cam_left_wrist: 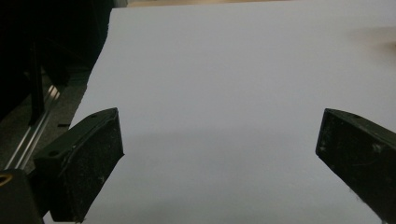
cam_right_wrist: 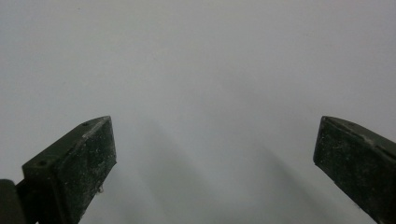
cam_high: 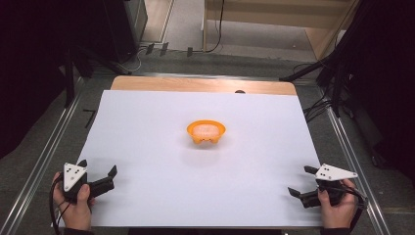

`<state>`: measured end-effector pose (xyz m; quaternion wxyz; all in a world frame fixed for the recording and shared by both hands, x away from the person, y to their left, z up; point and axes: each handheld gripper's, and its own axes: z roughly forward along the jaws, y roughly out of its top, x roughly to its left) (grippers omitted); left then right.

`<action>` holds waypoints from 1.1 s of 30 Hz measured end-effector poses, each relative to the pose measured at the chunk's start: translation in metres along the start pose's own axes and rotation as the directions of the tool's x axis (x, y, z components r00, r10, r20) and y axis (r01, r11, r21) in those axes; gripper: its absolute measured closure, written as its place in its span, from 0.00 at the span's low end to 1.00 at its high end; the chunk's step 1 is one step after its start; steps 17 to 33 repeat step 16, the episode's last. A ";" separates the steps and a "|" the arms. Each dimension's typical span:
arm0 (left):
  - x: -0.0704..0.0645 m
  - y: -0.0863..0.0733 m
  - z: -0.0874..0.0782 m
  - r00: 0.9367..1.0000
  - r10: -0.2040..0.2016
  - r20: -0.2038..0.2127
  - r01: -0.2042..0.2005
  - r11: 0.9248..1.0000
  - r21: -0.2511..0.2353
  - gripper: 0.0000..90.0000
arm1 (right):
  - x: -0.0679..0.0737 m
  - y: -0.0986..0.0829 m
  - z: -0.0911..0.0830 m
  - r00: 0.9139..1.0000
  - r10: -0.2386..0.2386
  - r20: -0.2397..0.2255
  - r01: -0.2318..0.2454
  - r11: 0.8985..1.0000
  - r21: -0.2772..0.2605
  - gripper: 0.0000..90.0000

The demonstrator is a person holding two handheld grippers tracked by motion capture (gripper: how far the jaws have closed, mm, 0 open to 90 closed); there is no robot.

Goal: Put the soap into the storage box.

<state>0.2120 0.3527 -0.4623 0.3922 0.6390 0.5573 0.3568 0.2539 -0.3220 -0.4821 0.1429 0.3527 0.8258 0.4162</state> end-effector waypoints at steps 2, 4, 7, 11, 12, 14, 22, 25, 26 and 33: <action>0.000 0.000 0.000 1.000 -0.002 0.000 0.002 1.000 0.000 0.01 | -0.001 -0.003 -0.003 1.000 0.008 0.000 -0.008 1.000 -0.009 0.00; 0.000 0.000 0.000 1.000 -0.004 0.000 0.004 1.000 -0.002 0.01 | -0.002 -0.006 -0.006 1.000 0.016 0.004 -0.016 1.000 -0.015 0.00; 0.000 0.000 0.000 1.000 -0.004 0.000 0.004 1.000 -0.002 0.01 | -0.002 -0.012 -0.009 1.000 0.030 0.007 -0.030 0.999 -0.022 0.00; 0.000 0.000 0.000 1.000 -0.005 0.000 0.005 1.000 -0.001 0.01 | -0.003 -0.015 -0.011 0.999 0.047 0.007 -0.047 0.998 -0.035 0.00; 0.000 0.000 0.000 1.000 -0.005 0.001 0.005 1.000 0.000 0.01 | -0.003 -0.015 -0.011 0.999 0.047 0.007 -0.047 0.998 -0.040 0.00; 0.000 0.000 0.000 1.000 -0.006 0.002 0.006 1.000 0.006 0.01 | -0.004 -0.016 -0.011 0.999 0.048 0.004 -0.047 0.998 -0.044 0.00; 0.000 0.000 0.000 1.000 -0.006 0.003 0.006 1.000 0.007 0.01 | -0.004 -0.016 -0.012 0.999 0.048 0.005 -0.048 0.998 -0.047 0.00; 0.000 0.000 0.000 1.000 -0.006 0.003 0.006 1.000 0.007 0.01 | -0.004 -0.016 -0.012 0.999 0.048 0.005 -0.048 0.998 -0.047 0.00; 0.000 0.000 0.000 1.000 -0.006 0.003 0.006 1.000 0.007 0.01 | -0.004 -0.016 -0.012 0.999 0.048 0.005 -0.048 0.998 -0.047 0.00; 0.000 0.000 0.000 1.000 -0.006 0.003 0.006 1.000 0.007 0.01 | -0.004 -0.016 -0.012 0.999 0.048 0.005 -0.048 0.998 -0.047 0.00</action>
